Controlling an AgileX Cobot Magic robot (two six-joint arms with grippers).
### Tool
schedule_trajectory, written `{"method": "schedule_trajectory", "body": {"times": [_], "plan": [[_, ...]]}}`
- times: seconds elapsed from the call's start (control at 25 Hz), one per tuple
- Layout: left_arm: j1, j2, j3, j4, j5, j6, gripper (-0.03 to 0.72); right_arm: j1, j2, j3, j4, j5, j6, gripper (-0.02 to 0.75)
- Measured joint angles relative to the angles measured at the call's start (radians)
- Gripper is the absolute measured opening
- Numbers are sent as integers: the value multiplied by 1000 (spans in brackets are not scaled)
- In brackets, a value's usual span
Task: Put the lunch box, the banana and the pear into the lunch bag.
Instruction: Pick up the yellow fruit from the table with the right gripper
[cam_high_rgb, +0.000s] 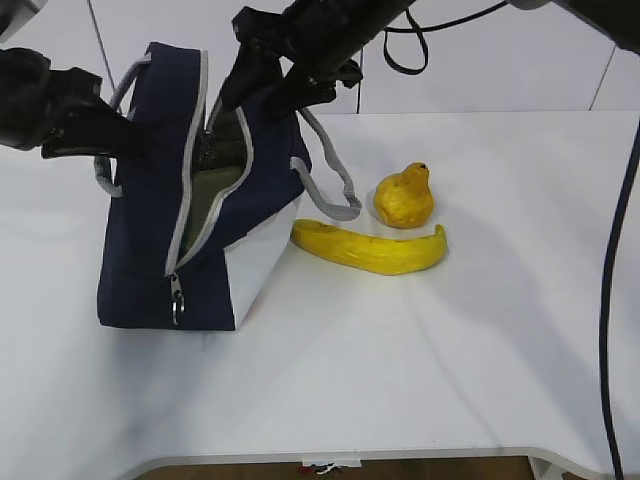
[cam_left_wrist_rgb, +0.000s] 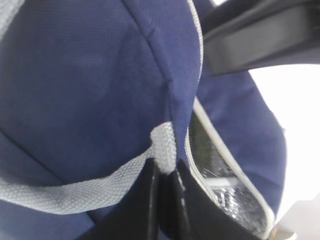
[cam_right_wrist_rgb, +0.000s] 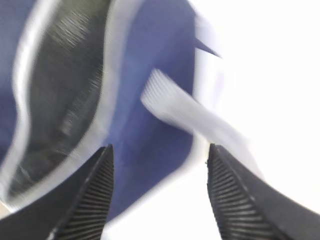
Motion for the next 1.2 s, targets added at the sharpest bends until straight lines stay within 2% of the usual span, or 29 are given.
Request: {"method": "schedule_trajectory", "body": {"times": [0.36, 0.64, 0.88, 1.2], "plan": [[100, 0, 0, 44, 72, -4, 4, 0, -123, 88, -246, 14, 4, 477], [148, 0, -2, 82, 84, -4, 3, 2, -250, 198, -279, 14, -81, 477], [150, 0, -2, 84, 105, -4, 3, 3, -271, 323, -383, 16, -256, 477], [150, 0, -2, 89, 112, -4, 3, 5, -260, 387, -414, 16, -419, 477]]}}
